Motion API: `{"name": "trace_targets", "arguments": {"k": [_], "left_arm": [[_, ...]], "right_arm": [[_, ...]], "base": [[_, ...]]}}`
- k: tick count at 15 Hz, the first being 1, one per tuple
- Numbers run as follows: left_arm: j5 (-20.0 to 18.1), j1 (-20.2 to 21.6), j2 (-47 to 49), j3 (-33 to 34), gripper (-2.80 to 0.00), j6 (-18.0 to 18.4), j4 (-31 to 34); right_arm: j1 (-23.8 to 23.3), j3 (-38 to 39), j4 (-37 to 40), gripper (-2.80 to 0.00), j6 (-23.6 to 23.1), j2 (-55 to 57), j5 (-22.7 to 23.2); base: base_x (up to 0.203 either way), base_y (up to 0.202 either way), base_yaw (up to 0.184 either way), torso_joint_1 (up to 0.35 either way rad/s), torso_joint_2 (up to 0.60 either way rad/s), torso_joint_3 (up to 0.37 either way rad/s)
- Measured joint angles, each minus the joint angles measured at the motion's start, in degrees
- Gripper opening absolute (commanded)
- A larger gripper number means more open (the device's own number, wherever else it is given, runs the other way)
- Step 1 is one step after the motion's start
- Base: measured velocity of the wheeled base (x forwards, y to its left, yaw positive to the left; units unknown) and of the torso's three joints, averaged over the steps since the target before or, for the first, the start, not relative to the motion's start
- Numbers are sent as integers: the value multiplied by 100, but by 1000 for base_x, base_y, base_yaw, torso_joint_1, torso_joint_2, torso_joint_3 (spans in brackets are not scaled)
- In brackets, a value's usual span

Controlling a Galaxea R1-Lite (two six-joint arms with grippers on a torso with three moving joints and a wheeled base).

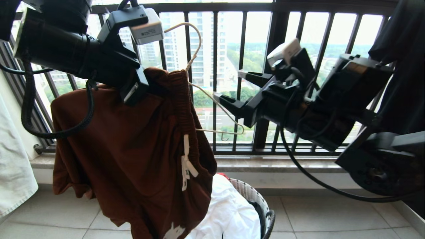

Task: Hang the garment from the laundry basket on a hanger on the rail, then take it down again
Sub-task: Hang the clothes on the clothes rack

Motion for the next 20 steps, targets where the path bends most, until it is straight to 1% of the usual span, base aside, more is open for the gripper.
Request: {"name": "trace_targets", "arguments": {"k": [1, 2, 3, 4, 6, 7, 9, 11, 12, 13, 14, 15, 17, 20], "left_arm": [[1, 7, 54, 0, -280, -130, -50], [-2, 7, 99, 1, -280, -314, -123], [-12, 1, 136, 4, -280, -490, -237], [-21, -2, 153, 4, -280, -658, -377], [-108, -15, 167, 25, -280, -1197, -728], [-294, -15, 165, 63, -280, -1549, -922], [-756, -19, 137, 165, -280, -2128, -1405], [-855, -110, 79, 301, -280, -2655, -1882], [-872, -145, 57, 426, -280, -2879, -2154], [-876, -175, 31, 594, -280, -3048, -2406], [-876, -199, -5, 803, -280, -3128, -2643], [-876, -218, -53, 1041, -280, -3172, -2881], [-876, -249, -184, 1612, -280, -3218, -3303], [-873, -313, -421, 2265, -280, -3373, -3476]], "right_arm": [[-204, 19, 151, -280, 254, -193, 203], [-396, -39, 287, -280, 579, -337, 349], [-568, -136, 420, -280, 895, -459, 384], [-684, -173, 617, -280, 1113, -569, 325], [-855, -223, 1286, -280, 1486, -837, -118], [-921, -232, 1671, -280, 1620, -1005, -330], [-1012, -158, 2624, -280, 1992, -1394, -546], [-1042, -128, 3731, -280, 2614, -1662, -556], [-999, -207, 4222, -280, 2826, -1681, -534], [-930, -280, 4630, -280, 2912, -1648, -512], [-862, -323, 4885, -280, 2969, -1582, -477], [-803, -363, 4962, -280, 3068, -1488, -408], [-706, -455, 5016, -280, 3413, -1296, -145], [-494, -532, 5062, -280, 3754, -1130, 25]], "base": [[0, 0, 0, 0, 0, 0], [0, 0, 0, 0, 0, 0], [0, 0, 0, 0, 0, 0], [0, 0, 0, 0, 0, 0], [0, 0, 0, 0, 0, 0], [0, 0, 0, 0, 0, 0], [0, 0, 0, 0, 0, 0], [0, 0, 0, 0, 0, 0], [0, 0, 0, 0, 0, 0], [0, 0, 0, 0, 0, 0], [0, 0, 0, 0, 0, 0], [0, 0, 0, 0, 0, 0], [0, 0, 0, 0, 0, 0], [0, 0, 0, 0, 0, 0]]}}
